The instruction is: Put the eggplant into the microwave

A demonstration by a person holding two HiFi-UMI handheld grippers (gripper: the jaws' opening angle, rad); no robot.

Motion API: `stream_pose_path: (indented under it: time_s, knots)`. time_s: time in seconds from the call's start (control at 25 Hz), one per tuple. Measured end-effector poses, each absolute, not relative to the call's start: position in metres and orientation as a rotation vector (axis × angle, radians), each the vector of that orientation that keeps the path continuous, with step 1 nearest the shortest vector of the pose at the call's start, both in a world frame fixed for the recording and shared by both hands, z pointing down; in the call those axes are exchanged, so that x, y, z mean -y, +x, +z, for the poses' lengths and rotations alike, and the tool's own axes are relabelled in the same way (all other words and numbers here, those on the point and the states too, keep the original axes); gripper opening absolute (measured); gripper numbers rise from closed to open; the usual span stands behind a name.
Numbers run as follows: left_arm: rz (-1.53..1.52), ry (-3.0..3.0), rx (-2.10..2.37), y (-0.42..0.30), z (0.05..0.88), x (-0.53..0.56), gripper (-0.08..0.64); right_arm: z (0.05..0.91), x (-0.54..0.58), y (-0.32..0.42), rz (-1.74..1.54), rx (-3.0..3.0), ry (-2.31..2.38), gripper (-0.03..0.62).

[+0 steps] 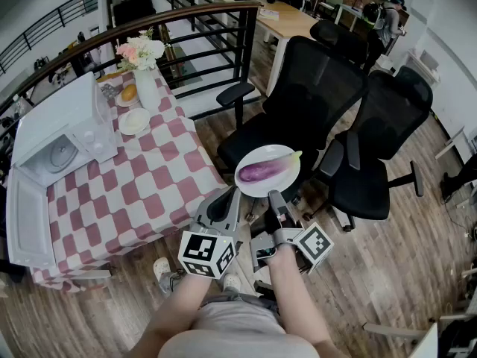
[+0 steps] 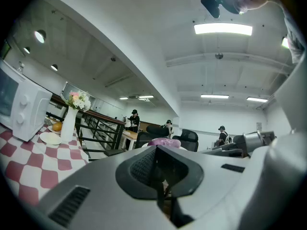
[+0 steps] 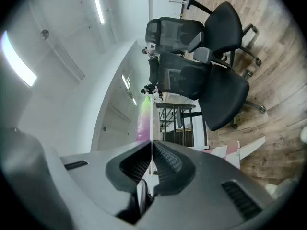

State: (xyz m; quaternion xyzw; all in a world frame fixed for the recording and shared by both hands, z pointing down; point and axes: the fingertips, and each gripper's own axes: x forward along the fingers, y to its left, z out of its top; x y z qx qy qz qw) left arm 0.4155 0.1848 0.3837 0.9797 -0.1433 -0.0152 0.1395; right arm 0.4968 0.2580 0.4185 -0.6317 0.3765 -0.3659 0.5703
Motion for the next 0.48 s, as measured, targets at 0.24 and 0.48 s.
stream_pose_path:
  time_s: [0.24, 0.48]
  knots:
    - [-0.047, 2.858, 0.375, 0.414, 0.377, -0.189, 0.003, 0.413, -0.259, 0.498, -0.825, -0.866, -1.489, 0.032]
    - [-0.05, 2.866, 0.366, 0.408, 0.376, -0.183, 0.003, 0.411, -0.25, 0.492, -0.816, -0.873, -1.492, 0.032]
